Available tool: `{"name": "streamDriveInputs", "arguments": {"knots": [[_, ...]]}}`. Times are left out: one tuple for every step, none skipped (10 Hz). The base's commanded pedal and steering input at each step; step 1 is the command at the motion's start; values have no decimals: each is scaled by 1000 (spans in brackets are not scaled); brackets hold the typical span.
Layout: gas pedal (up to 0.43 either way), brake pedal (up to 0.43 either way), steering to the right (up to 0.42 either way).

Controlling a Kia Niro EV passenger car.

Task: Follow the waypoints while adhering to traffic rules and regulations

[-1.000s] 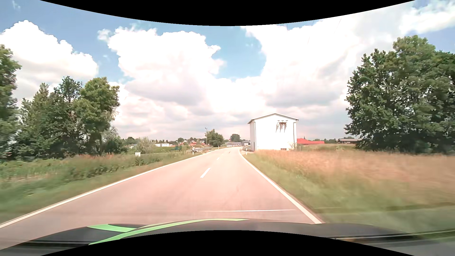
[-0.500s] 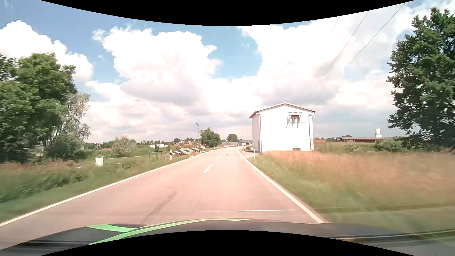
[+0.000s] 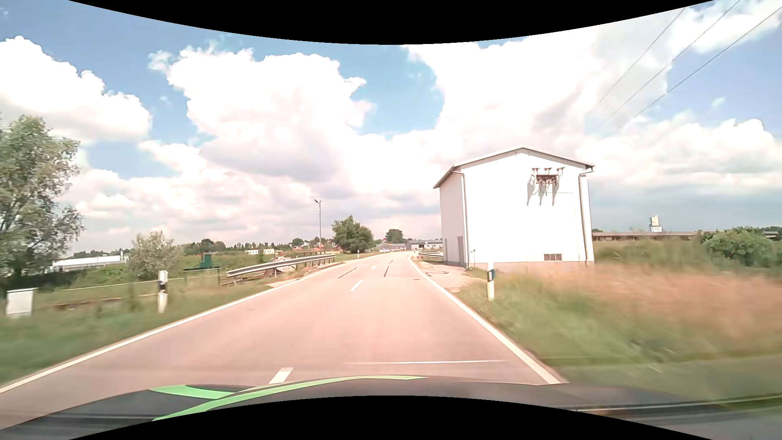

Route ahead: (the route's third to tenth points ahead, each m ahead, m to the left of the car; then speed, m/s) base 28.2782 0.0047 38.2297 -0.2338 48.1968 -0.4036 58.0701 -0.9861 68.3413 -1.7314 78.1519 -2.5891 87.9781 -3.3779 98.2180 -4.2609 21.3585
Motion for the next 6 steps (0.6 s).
{"name": "streamDriveInputs", "arguments": {"knots": [[110,0,5],[98,0,4],[98,0,4],[98,0,4],[98,0,4],[87,0,4]]}}
